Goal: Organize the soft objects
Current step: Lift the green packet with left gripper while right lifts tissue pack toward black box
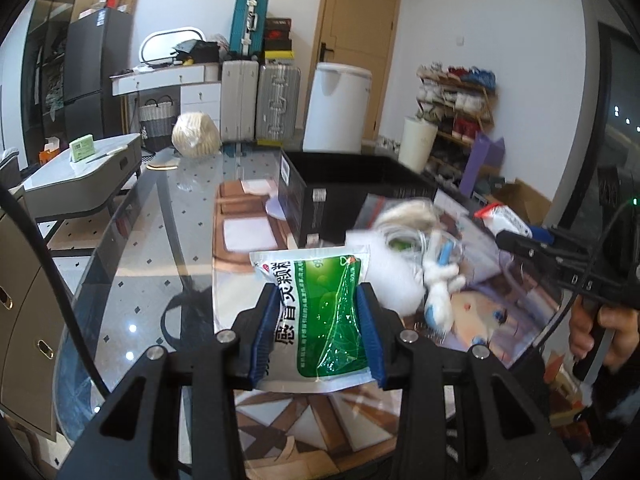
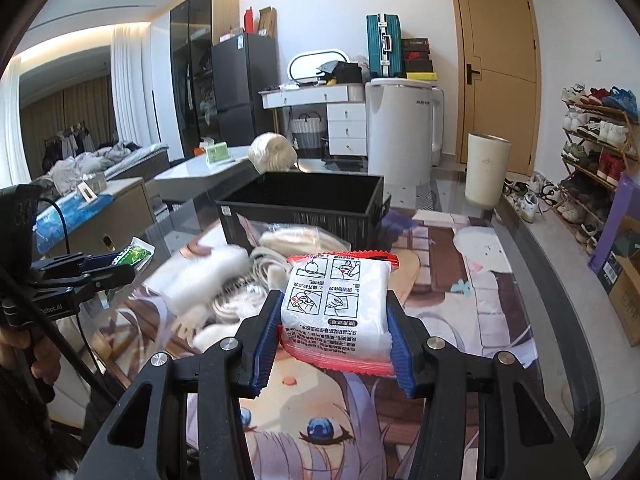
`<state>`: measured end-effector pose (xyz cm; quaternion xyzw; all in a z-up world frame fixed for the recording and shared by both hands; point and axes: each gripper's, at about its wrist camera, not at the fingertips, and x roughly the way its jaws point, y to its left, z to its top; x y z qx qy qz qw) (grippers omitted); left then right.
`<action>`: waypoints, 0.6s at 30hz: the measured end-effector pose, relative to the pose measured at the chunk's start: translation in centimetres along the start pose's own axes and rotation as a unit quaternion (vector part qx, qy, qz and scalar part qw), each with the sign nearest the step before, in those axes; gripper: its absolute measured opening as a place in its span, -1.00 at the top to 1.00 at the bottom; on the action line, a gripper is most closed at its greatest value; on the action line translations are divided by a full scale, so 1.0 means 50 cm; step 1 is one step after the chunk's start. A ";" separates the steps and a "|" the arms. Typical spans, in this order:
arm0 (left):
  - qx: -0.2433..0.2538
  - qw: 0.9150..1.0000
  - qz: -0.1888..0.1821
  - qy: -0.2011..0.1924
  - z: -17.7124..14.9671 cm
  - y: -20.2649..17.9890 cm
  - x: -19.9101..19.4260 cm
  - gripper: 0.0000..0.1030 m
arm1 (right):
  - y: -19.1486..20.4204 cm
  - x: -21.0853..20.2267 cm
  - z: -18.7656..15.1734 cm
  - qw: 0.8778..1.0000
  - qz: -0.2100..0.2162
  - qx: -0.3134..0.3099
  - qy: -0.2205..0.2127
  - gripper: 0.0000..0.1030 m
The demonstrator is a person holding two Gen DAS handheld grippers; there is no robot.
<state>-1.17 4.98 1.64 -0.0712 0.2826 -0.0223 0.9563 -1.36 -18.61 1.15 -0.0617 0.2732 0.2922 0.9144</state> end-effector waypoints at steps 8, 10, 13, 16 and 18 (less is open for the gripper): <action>-0.002 1.000 0.009 -0.026 0.045 -0.015 0.001 0.26 | 0.009 -0.001 0.040 1.000 0.023 -0.009 -0.018 0.05; -0.004 0.999 0.007 -0.031 0.060 -0.018 0.004 0.26 | 0.010 -0.003 0.048 0.999 0.030 -0.008 -0.022 0.05; -0.002 0.999 0.006 -0.042 0.079 -0.030 0.007 0.26 | 0.011 -0.007 0.060 0.999 0.034 -0.007 -0.031 0.05; 0.005 0.999 0.001 -0.052 0.101 -0.043 0.016 0.26 | 0.012 -0.014 0.081 0.998 0.035 -0.011 -0.045 0.05; 0.006 0.999 -0.001 -0.054 0.112 -0.048 0.026 0.26 | 0.010 -0.016 0.098 0.998 0.038 -0.011 -0.051 0.05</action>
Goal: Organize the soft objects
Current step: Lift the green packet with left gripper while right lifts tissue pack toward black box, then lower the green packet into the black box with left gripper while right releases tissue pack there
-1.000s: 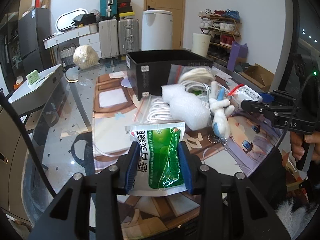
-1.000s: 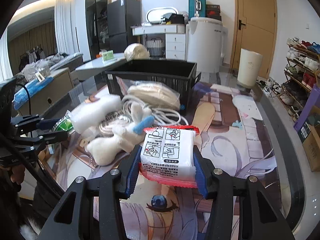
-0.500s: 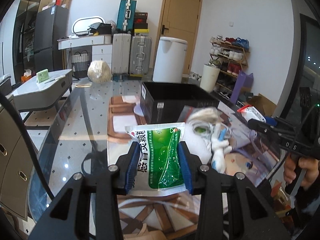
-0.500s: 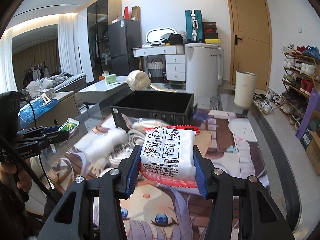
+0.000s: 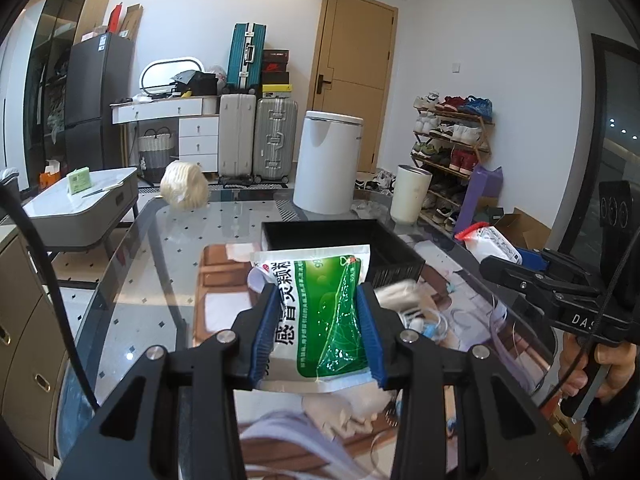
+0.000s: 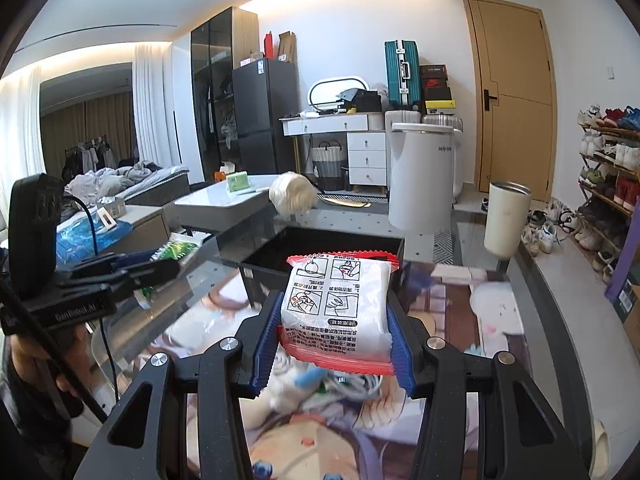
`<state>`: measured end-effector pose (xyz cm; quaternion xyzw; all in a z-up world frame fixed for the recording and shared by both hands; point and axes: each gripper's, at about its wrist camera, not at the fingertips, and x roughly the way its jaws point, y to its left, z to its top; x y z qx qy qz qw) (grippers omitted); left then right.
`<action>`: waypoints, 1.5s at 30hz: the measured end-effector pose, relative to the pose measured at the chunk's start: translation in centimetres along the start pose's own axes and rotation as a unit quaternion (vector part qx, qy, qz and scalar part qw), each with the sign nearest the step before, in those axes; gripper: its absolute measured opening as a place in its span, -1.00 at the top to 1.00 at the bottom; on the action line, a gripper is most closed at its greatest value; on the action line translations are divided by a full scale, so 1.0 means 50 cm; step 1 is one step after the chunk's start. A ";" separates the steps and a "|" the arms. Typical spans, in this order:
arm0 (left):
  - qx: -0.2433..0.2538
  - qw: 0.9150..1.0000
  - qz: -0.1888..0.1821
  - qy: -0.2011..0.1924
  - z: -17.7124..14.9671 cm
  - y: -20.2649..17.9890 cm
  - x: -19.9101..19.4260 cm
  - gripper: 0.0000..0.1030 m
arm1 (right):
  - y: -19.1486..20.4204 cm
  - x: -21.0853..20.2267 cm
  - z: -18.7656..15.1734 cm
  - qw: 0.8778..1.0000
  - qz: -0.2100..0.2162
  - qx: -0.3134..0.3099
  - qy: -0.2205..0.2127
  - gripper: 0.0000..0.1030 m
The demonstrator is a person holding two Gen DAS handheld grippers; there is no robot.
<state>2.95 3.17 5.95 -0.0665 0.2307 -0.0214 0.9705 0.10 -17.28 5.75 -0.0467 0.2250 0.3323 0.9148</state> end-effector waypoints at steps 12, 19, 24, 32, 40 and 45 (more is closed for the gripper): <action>0.013 1.000 -0.001 -0.014 0.051 -0.008 0.042 0.26 | -0.026 0.022 0.065 1.000 -0.001 -0.003 -0.015 0.05; 0.003 1.000 -0.003 -0.014 0.072 0.007 0.071 0.25 | -0.036 0.045 0.091 1.000 0.005 -0.007 -0.011 0.05; 0.003 1.000 0.001 -0.011 0.090 0.009 0.100 0.25 | -0.045 0.068 0.099 1.000 0.009 -0.007 -0.003 0.05; 0.006 1.000 -0.005 0.005 0.102 0.018 0.156 0.25 | -0.055 0.125 0.114 1.000 0.011 -0.013 0.013 0.05; 0.010 1.000 -0.001 0.029 0.100 0.020 0.206 0.25 | -0.055 0.187 0.115 0.999 0.019 -0.019 0.044 0.05; 0.015 0.999 0.000 0.046 0.094 0.017 0.235 0.25 | -0.060 0.233 0.111 0.998 0.019 -0.020 0.065 0.05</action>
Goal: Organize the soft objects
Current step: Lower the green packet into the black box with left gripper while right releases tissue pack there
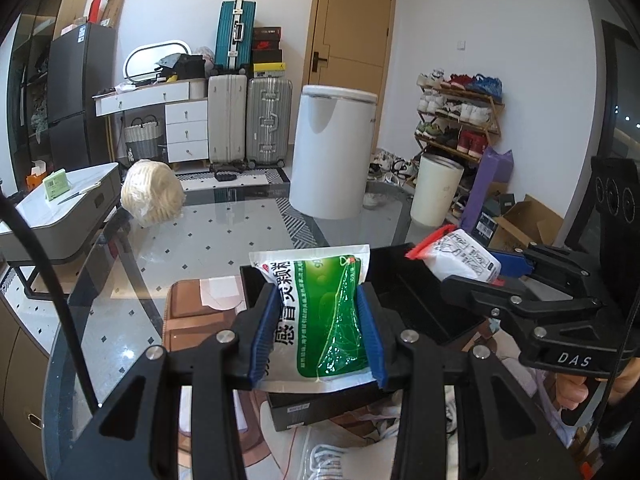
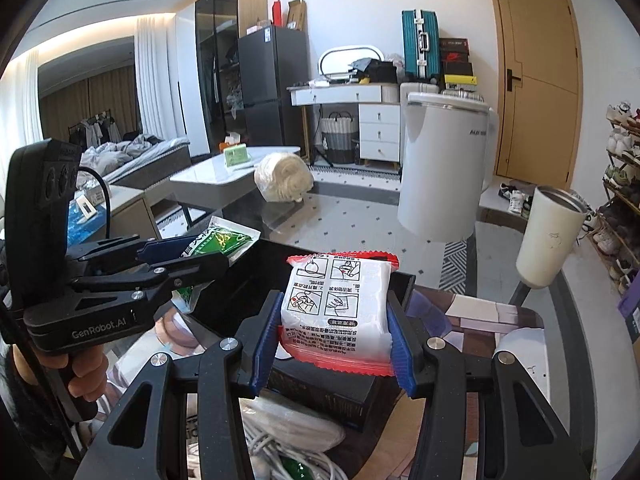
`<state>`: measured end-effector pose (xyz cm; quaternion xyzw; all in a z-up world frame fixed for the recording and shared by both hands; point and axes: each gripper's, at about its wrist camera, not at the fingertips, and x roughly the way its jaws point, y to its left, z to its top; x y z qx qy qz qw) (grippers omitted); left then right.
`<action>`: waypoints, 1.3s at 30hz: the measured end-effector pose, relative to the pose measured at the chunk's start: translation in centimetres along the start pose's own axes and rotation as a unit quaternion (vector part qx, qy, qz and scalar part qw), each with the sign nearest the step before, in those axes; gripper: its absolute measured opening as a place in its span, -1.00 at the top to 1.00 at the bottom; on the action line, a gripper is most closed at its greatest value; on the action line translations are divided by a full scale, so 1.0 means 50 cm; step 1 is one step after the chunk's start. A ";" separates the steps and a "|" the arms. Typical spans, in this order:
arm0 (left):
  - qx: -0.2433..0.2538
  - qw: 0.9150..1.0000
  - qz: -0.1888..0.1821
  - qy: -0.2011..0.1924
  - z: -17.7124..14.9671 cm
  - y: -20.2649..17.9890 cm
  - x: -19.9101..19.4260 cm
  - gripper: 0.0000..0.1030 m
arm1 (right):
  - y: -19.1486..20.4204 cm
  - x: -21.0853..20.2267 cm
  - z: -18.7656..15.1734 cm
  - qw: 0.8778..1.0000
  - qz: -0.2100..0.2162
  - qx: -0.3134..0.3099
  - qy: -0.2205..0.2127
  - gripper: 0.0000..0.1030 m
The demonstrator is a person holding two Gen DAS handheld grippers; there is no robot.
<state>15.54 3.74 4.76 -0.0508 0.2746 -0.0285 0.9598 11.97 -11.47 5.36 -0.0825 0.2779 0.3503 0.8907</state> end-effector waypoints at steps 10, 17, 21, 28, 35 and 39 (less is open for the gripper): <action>0.006 1.000 -0.011 0.026 -0.002 -0.007 0.038 0.24 | 0.001 0.065 -0.002 0.999 -0.003 -0.016 0.034 0.05; 0.005 0.999 -0.014 0.034 -0.002 -0.011 0.054 0.24 | 0.006 0.093 0.004 0.998 -0.007 -0.034 0.050 0.05; 0.012 0.999 -0.012 0.037 -0.003 -0.014 0.064 0.24 | 0.009 0.104 0.000 0.997 -0.009 -0.041 0.058 0.05; 0.017 0.999 -0.011 0.050 -0.006 -0.012 0.074 0.24 | 0.012 0.116 -0.003 0.996 -0.015 -0.051 0.071 0.05; 0.012 0.999 -0.013 0.051 -0.006 -0.003 0.062 0.07 | 0.009 0.110 -0.003 0.997 -0.014 -0.045 0.067 -0.19; -0.006 0.998 -0.025 0.049 -0.006 0.010 0.043 -0.21 | 0.010 0.083 0.002 0.997 -0.033 -0.048 0.045 -0.48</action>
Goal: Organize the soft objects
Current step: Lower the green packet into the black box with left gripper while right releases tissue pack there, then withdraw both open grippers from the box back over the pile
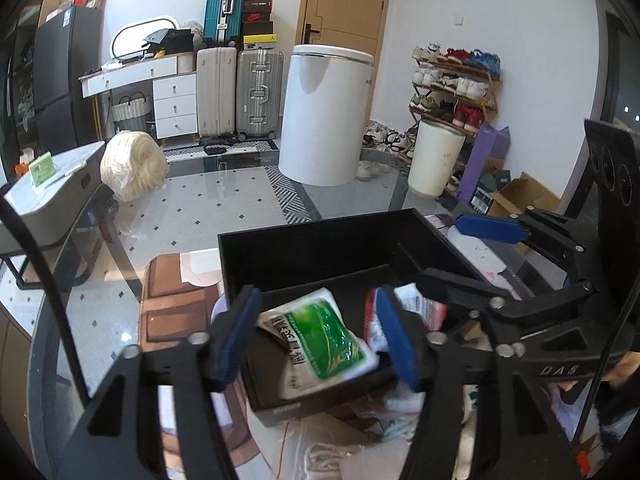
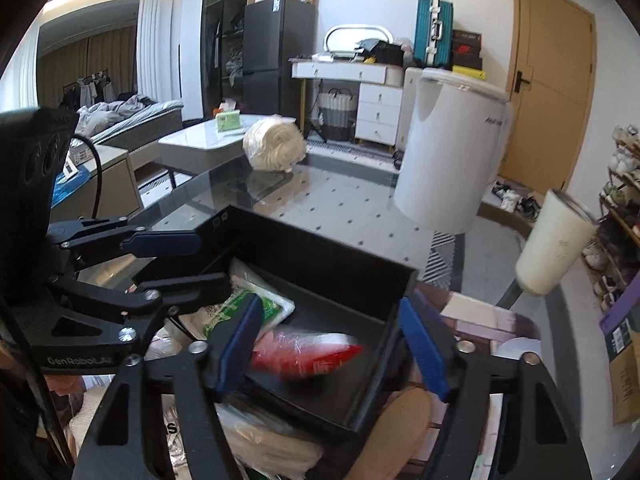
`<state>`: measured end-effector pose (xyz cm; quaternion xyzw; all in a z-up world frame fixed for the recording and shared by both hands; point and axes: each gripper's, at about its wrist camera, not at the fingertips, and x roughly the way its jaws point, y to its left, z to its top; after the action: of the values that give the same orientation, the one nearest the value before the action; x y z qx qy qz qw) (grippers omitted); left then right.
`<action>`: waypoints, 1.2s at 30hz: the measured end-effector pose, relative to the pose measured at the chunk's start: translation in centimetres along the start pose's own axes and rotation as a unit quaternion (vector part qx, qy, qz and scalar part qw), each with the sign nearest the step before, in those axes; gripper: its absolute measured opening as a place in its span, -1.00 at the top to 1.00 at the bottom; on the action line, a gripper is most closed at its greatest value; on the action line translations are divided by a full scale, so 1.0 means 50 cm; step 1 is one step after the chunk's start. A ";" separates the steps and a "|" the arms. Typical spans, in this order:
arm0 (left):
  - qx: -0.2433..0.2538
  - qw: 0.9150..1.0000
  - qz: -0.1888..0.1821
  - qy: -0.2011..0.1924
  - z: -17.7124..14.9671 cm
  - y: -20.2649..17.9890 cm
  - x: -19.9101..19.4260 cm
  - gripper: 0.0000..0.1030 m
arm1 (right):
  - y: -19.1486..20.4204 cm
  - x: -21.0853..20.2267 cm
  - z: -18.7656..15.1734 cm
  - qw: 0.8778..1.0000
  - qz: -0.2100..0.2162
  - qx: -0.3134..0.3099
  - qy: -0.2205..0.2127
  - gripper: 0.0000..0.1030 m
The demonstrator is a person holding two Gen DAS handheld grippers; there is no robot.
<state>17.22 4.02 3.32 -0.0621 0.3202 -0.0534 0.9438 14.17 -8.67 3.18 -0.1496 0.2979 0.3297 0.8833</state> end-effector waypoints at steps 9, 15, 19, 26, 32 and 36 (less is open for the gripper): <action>-0.037 0.997 0.029 -0.057 -0.023 0.014 -0.080 -0.99 | -0.030 -0.086 -0.024 0.998 -0.023 0.036 -0.047 -0.96; -0.035 0.997 0.040 -0.057 -0.051 0.013 -0.114 -1.00 | -0.041 -0.133 -0.050 0.995 0.007 0.084 -0.051 -0.99; -0.029 0.996 0.058 -0.063 -0.070 0.009 -0.139 -1.00 | -0.029 -0.157 -0.070 0.994 0.014 0.095 -0.054 -0.99; -0.027 0.996 0.054 -0.062 -0.092 0.000 -0.174 -1.00 | 0.003 -0.186 -0.104 0.993 0.025 0.104 -0.045 -0.99; -0.024 0.996 0.054 -0.067 -0.103 -0.013 -0.193 -1.00 | 0.015 -0.213 -0.115 0.993 0.020 0.105 -0.046 -0.99; -0.026 0.995 0.055 -0.074 -0.118 -0.012 -0.206 -1.00 | 0.021 -0.224 -0.130 0.993 0.020 0.110 -0.038 -0.99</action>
<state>5.44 4.38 4.90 -0.0723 0.2535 0.0113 0.9646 3.88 -16.41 5.06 -0.0331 0.3010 0.3181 0.8984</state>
